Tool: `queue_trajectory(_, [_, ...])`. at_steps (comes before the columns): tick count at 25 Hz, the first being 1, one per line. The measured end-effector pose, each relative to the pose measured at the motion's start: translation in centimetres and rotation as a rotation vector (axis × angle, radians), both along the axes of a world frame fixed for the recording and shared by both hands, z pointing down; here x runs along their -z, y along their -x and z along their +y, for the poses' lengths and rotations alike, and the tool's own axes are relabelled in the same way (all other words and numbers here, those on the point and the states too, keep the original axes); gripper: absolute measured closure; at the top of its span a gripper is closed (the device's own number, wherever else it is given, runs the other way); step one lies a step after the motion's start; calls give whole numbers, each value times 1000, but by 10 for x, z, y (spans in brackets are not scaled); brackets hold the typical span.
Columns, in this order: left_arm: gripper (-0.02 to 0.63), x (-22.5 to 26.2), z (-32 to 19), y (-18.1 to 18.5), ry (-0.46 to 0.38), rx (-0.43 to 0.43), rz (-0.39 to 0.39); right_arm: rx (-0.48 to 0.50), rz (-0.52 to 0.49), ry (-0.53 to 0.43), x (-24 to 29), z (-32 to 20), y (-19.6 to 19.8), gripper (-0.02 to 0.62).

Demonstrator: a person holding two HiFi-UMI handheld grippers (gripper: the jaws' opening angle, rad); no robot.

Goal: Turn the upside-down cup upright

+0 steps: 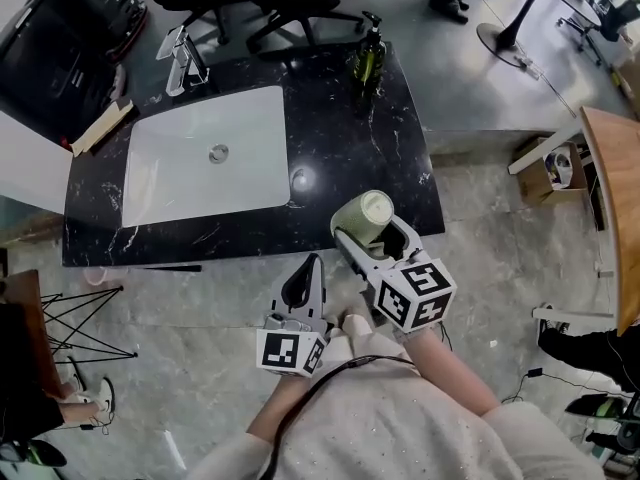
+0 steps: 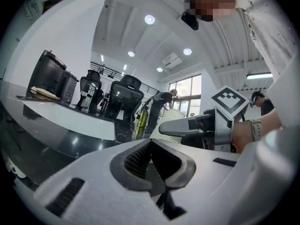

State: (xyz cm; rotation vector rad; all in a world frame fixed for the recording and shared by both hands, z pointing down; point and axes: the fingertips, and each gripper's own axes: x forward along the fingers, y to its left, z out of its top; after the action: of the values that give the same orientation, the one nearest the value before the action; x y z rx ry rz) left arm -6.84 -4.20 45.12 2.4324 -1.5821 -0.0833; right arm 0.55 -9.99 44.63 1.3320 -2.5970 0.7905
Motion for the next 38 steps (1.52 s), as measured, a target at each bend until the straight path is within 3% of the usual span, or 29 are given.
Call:
queue_trajectory(7, [600, 11, 9, 2, -22, -10, 15, 9, -552, 235, 9, 15, 22, 270])
queue_trajectory(15, [600, 24, 11, 18, -48, -7, -20, 87, -1131, 467, 9, 21, 32, 270])
queue_trajectory(24, [600, 25, 19, 15, -42, -37, -40, 82, -1682, 623, 10, 18, 27, 269])
queue_trajectory(38, [600, 23, 16, 34, -17, 14, -70, 63, -2252, 749, 6, 5, 31, 270])
